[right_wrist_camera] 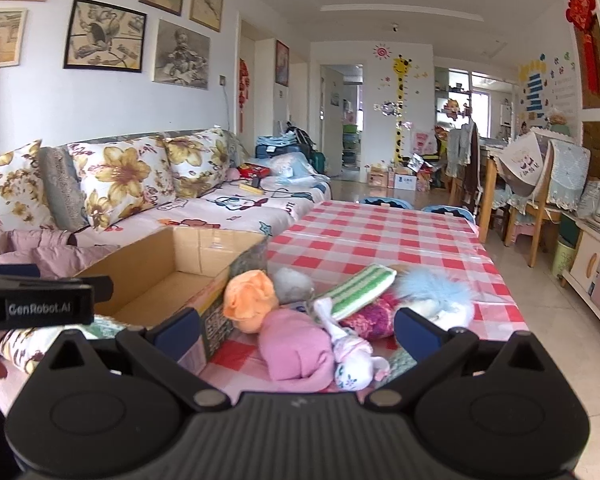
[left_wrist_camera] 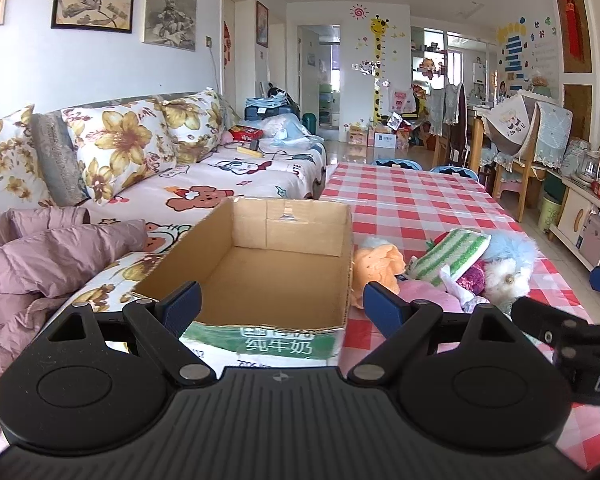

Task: Organize soft objects
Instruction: 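Reach the left tool to the pink knitted plush and close on it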

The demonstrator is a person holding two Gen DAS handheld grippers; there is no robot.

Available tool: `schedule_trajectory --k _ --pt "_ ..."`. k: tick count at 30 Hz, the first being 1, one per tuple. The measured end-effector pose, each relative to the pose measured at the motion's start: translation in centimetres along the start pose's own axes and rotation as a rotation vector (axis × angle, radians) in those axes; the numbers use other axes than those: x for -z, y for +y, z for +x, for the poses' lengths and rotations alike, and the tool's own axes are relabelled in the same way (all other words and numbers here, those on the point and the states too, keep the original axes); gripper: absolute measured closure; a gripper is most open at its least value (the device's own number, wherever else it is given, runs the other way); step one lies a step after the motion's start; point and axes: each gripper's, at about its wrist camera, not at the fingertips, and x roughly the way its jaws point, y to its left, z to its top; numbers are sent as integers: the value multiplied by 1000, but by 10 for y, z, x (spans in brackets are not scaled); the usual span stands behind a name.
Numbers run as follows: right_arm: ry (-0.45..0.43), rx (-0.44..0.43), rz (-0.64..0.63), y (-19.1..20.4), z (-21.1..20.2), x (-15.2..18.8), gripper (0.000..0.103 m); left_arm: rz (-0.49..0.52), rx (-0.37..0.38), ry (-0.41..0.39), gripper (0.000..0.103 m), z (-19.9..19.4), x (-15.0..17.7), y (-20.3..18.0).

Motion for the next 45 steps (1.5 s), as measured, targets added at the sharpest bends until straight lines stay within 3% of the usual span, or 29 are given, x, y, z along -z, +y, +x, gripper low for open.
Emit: schedule_trajectory --k 12,17,30,36,40,45 --pt "27 -64 26 -13 -21 23 1 12 -15 -42 0 -35 10 11" --pt "22 -23 -34 -20 -27 29 1 51 -18 -57 0 -43 11 4" --pt "106 51 61 -74 -1 34 1 168 122 -59 0 -35 17 -17" --pt "170 117 115 -107 23 39 1 164 198 -6 0 -16 19 -27" --pt "215 102 177 -119 43 42 1 155 227 34 0 -8 23 -32" --pt "269 106 131 -115 67 51 1 139 242 86 0 3 26 -28"
